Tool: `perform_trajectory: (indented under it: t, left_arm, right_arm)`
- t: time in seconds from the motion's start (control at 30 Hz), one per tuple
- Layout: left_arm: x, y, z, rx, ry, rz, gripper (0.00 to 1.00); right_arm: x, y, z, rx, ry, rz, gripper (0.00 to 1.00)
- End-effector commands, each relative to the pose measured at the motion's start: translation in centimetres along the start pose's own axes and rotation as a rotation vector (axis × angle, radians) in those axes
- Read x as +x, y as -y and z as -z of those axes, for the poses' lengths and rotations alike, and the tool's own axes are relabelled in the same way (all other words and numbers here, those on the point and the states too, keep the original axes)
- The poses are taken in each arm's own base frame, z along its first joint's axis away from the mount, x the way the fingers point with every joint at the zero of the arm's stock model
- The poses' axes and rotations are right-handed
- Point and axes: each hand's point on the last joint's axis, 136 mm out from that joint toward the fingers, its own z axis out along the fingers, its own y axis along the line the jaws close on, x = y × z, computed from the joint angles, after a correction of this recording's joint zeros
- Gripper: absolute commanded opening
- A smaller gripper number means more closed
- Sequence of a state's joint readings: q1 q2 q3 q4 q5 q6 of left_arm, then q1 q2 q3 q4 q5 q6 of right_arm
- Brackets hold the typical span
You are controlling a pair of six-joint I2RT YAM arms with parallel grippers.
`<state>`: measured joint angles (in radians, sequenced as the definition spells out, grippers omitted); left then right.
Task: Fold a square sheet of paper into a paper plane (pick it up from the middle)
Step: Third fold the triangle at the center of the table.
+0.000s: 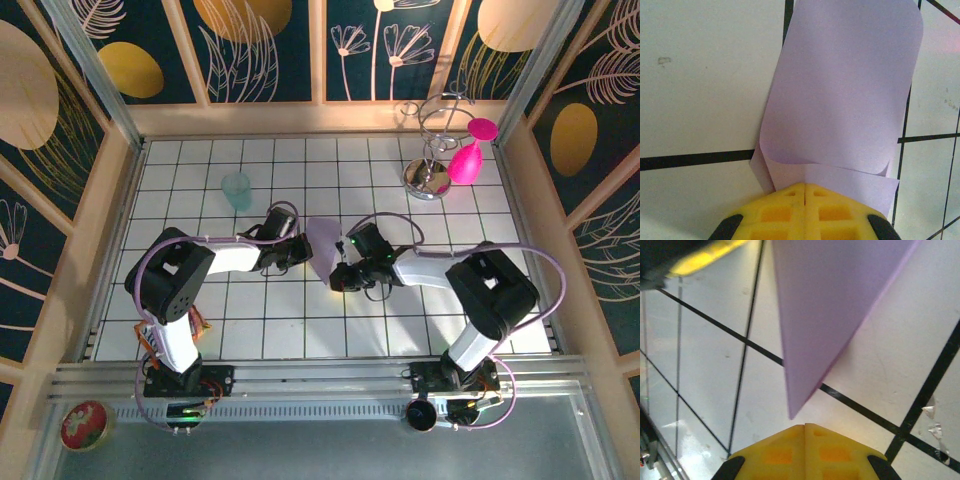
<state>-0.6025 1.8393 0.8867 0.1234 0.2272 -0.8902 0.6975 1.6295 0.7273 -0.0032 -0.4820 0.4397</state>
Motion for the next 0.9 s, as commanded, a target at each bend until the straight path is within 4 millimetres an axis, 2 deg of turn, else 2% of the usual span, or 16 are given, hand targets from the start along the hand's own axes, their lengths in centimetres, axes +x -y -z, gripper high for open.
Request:
perform_trajectory:
  t: [0.0,0.13,0.3,0.7,0.87]
  left_arm:
    - [2.2,-3.9,-0.5,-0.134,-0.064,0.015,0.0]
    - [2.0,-3.5,-0.4,-0.124,-0.06,0.014,0.0]
    - [1.9,-3.1,-0.3,-0.109,-0.062,0.013,0.0]
    - [1.3,-1.5,0.1,-0.063,-0.054,0.002,0.0]
    - [0.5,-2.2,0.3,-0.106,-0.033,-0.011,0.02]
  right_arm:
    - [-3.9,-1.8,1.8,-0.02,0.138,0.035,0.0]
    - [-7.2,-2.4,2.4,-0.065,0.242,-0.021,0.0]
    - [-8.1,-1.8,0.2,-0.034,0.209,-0.046,0.0]
    - [-5.2,2.7,-3.3,0.114,0.07,-0.093,0.0]
    - [-4.0,4.4,-3.6,0.18,0.027,-0.1,0.0]
